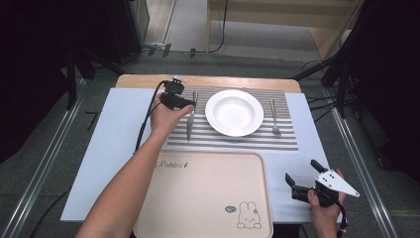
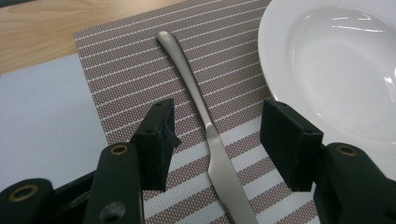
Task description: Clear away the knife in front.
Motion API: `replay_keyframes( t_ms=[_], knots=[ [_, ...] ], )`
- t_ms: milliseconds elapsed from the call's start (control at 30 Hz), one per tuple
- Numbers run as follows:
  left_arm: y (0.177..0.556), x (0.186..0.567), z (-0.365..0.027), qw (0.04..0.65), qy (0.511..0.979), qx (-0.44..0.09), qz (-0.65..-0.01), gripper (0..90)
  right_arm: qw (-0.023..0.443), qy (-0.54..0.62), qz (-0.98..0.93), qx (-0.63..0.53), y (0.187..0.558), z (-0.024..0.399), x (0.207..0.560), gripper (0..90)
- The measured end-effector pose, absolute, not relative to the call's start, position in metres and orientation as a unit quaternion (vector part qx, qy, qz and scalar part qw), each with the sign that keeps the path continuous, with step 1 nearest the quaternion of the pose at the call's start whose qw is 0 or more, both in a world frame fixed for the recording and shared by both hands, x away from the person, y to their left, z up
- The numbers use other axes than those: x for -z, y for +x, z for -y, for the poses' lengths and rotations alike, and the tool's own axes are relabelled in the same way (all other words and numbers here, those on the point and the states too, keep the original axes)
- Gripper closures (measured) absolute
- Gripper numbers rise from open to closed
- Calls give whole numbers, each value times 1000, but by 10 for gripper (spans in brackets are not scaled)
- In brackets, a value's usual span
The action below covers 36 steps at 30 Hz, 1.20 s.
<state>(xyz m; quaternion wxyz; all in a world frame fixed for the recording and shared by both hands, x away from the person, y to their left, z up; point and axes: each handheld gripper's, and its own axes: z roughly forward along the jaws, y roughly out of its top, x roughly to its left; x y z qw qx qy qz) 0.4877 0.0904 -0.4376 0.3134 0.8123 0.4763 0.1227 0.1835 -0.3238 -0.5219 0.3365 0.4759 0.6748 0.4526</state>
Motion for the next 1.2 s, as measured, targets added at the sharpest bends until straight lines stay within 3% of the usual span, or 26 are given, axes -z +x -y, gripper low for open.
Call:
replay_keyframes(
  t_ms=[367,1200],
  knots=[
    [508,447,-86,275,817,-90,-499,561,336,476,-675,-452,184,324,522,0],
    [515,473,-63,219,845,-77,-482,677,339,475,-679,-446,185,322,522,0]
  ],
)
